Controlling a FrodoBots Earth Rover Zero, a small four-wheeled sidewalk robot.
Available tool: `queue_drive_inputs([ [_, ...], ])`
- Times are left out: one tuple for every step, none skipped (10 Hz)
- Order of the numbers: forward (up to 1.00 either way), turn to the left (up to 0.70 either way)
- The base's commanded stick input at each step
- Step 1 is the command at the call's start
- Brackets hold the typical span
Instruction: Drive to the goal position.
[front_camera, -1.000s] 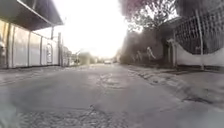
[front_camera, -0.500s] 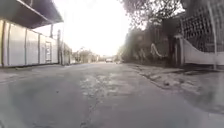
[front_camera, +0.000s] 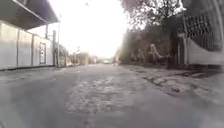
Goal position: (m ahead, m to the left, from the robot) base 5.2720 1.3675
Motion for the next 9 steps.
queue_drive_inputs([
  [1.0, 0.03],
  [1.0, 0.03],
  [1.0, 0.03],
  [1.0, 0.03],
  [1.0, 0.03],
  [1.0, 0.03],
  [1.0, 0.03],
  [1.0, 0.03],
  [1.0, 0.03],
])
